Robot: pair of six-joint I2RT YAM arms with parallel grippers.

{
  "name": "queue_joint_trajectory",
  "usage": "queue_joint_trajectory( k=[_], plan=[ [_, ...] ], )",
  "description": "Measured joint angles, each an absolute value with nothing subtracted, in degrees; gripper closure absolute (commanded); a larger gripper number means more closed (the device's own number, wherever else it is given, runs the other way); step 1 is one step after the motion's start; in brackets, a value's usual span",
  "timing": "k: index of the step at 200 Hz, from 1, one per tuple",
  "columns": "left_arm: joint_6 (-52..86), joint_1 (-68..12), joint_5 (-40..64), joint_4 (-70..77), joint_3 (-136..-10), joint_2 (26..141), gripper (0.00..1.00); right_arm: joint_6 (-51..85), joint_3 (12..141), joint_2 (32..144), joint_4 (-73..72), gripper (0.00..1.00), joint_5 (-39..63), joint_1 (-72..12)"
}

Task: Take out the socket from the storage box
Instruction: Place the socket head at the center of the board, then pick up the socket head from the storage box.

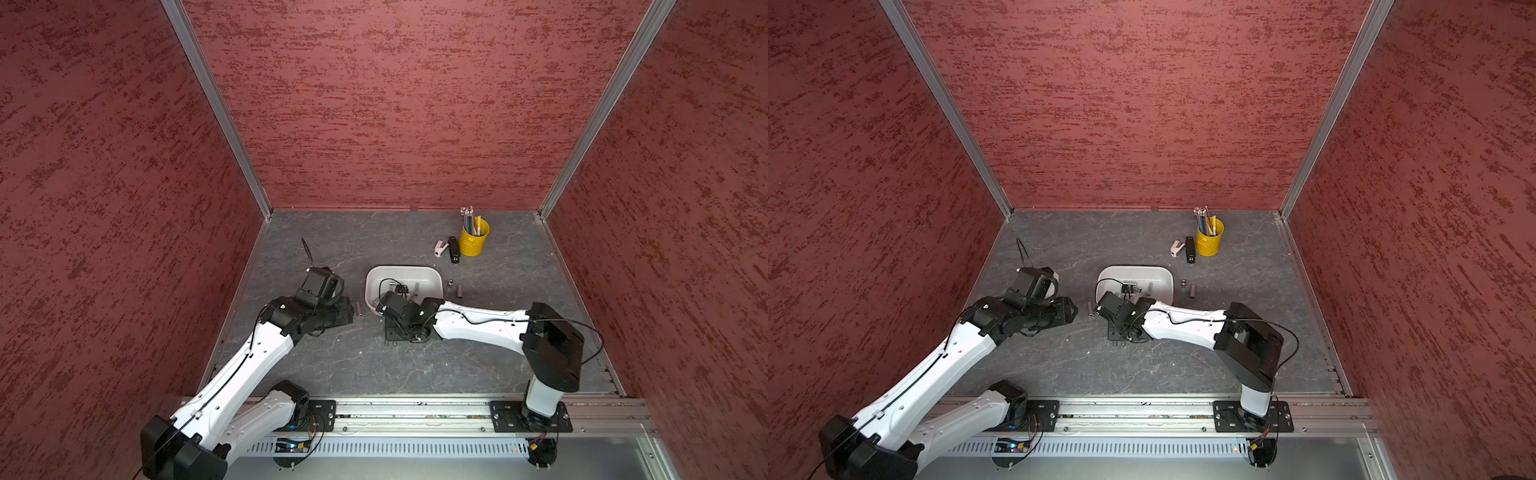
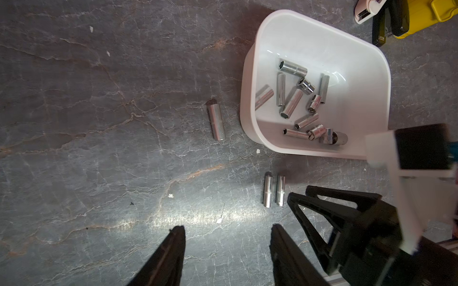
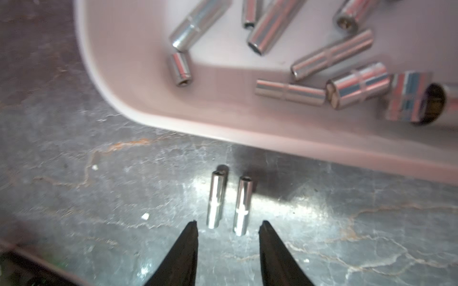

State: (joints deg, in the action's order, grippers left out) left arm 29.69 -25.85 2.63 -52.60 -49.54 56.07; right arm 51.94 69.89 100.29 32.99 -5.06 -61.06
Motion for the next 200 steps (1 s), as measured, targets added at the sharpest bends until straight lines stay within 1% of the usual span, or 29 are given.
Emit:
queue_joint_trajectory(
  k=[25,47,68,90,121,148,168,186,200],
  plan=[
    [28.0,-25.9,3.5,-52.8,-52.0,59.0,0.43,47.3,66.9,92.8,32.1,0.6,-2.9,-58.8],
    [25.2,-26.2,4.5,-52.4,-58.1,64.8,0.44,42.6,62.3,84.8,32.4,0.61,-2.0,-52.9],
    [21.2,-27.6,5.0,-51.3,-65.4,72.8,0.44,39.0,59.1,79.5,32.8,0.61,-2.0,-46.4],
    [14.9,-31.2,3.9,-50.7,-74.6,84.2,0.43,37.0,54.5,75.8,32.7,0.6,-1.5,-40.8],
    [5.3,-36.4,1.3,-50.7,-88.8,101.5,0.45,35.9,49.3,74.3,32.8,0.6,0.1,-36.6],
    [-1.6,-37.2,1.0,-52.8,-96.8,112.7,0.48,35.4,47.5,74.1,32.8,0.6,1.5,-35.4],
    [-5.4,-36.3,1.1,-55.1,-101.1,118.1,0.5,35.0,47.0,73.7,32.7,0.6,2.4,-35.2],
    [-8.2,-35.2,1.2,-56.8,-103.1,120.3,0.54,34.8,46.9,73.6,32.7,0.6,2.9,-35.1],
    [-10.5,-34.6,1.6,-58.3,-104.7,121.6,0.54,34.6,46.9,73.6,32.6,0.6,3.2,-35.1]
  ],
)
